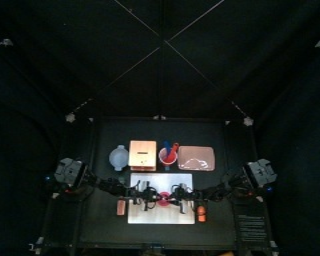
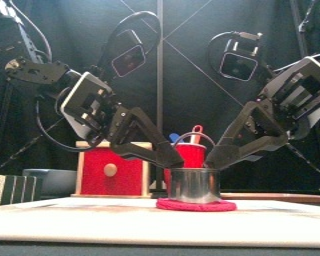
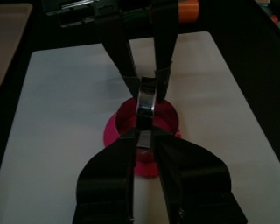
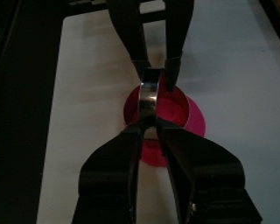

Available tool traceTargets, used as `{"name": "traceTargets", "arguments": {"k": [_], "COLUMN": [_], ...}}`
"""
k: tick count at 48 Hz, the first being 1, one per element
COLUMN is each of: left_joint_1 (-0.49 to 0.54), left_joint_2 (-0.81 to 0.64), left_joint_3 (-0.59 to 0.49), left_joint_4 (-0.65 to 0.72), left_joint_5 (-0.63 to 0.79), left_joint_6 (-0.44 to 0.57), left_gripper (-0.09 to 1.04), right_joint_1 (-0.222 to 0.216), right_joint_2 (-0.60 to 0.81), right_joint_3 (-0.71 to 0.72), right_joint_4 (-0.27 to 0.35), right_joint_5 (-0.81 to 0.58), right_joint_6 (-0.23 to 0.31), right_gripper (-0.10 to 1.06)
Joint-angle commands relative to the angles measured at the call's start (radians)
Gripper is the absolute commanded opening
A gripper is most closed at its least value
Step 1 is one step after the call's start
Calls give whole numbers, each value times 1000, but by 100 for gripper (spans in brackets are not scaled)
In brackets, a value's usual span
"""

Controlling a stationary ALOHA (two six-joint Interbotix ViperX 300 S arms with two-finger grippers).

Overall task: Get the cutter from the drawer then cut the dough then place the extra dough in the bowl
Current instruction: Cut the dough

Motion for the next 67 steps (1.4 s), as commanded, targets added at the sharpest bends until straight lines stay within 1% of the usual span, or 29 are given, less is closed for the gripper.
{"name": "traceTargets", "arguments": {"k": [1, 11, 16, 21, 27, 34, 43, 49, 55, 67], "left_joint_1": [-41, -69, -81, -87, -92, -112, -137, -141, -144, -144], "left_joint_2": [26, 95, 112, 107, 91, 64, 54, 92, 130, 150], "left_joint_3": [-29, -37, -41, -38, -37, -37, -40, -49, -61, -54], "left_joint_4": [-3, -66, -92, -126, -164, -212, -227, -229, -225, -229], "left_joint_5": [31, 44, 48, 60, 114, 175, 181, 181, 189, 189], "left_joint_6": [-9, -8, -8, -8, -8, -8, -6, -6, -6, -6], "left_gripper": [56, 56, 55, 55, 55, 55, 55, 54, 54, 54], "right_joint_1": [-11, -18, -18, -18, -18, -28, -46, -54, -61, -63], "right_joint_2": [-11, -11, -11, -11, -11, -11, -11, -9, -2, 34], "right_joint_3": [-8, -14, -17, -23, -31, -29, -29, -28, -20, -25], "right_joint_4": [2, -5, -5, -5, -5, -26, -60, -72, -72, -72], "right_joint_5": [25, 29, 37, 46, 69, 77, 78, 87, 103, 121], "right_joint_6": [3, 3, 6, 6, 0, -2, -2, 0, 2, 6], "right_gripper": [57, 52, 52, 52, 52, 52, 52, 52, 52, 52]}}
